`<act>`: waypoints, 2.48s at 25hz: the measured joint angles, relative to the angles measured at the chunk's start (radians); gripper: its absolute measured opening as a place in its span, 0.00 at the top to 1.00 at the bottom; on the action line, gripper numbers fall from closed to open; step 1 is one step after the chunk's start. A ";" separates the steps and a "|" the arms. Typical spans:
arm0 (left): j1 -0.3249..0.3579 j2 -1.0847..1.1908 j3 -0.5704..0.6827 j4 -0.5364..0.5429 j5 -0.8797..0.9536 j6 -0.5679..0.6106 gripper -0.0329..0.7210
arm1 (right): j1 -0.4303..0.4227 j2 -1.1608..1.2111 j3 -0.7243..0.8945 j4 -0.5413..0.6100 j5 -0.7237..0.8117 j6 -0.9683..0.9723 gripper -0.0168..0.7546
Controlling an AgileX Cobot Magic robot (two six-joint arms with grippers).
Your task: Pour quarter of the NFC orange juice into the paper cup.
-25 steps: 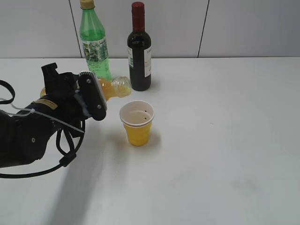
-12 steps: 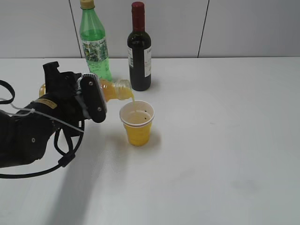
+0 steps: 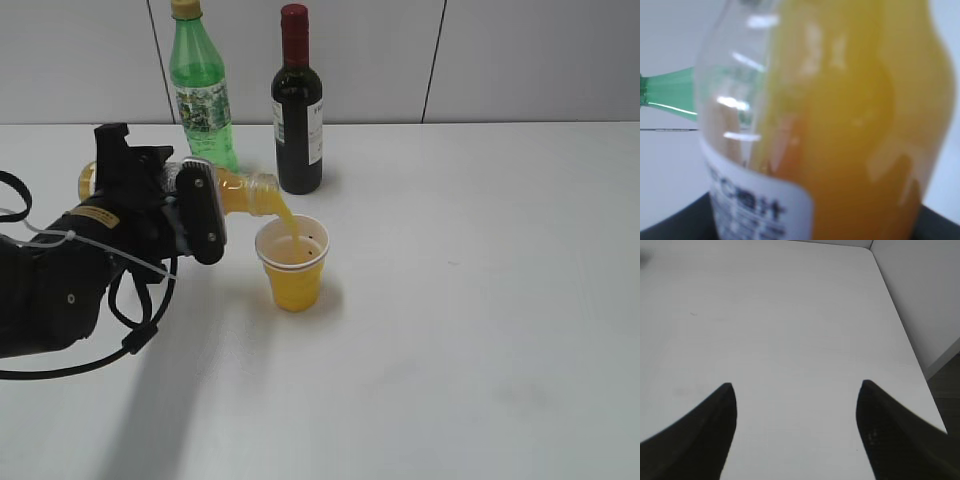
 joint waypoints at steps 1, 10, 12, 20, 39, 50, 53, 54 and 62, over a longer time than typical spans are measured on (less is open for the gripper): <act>0.000 0.000 0.000 0.000 0.000 0.003 0.37 | 0.000 0.000 0.000 0.000 0.000 0.000 0.21; 0.000 0.000 0.000 -0.001 0.000 -0.002 0.37 | 0.000 0.000 0.000 0.000 0.000 0.000 0.21; 0.000 0.000 0.000 -0.003 0.001 -0.065 0.37 | 0.000 0.000 0.000 0.000 0.000 0.000 0.21; 0.000 0.000 0.000 0.066 0.002 -0.482 0.37 | 0.000 0.000 0.000 0.000 0.000 0.000 0.21; 0.013 0.000 -0.001 0.086 -0.003 -1.290 0.37 | 0.000 0.000 0.000 0.000 0.000 0.000 0.21; 0.246 0.003 -0.001 0.331 -0.016 -1.608 0.37 | 0.000 0.000 0.000 0.000 0.000 0.000 0.21; 0.325 0.026 -0.002 0.426 -0.059 -1.679 0.37 | 0.000 0.000 0.000 0.000 0.000 0.000 0.21; 0.345 0.040 -0.002 0.440 -0.073 -1.689 0.37 | 0.000 0.000 0.000 0.000 0.000 0.000 0.21; 0.380 0.203 -0.072 0.501 -0.132 -1.703 0.37 | 0.000 0.000 0.000 0.000 0.000 0.000 0.21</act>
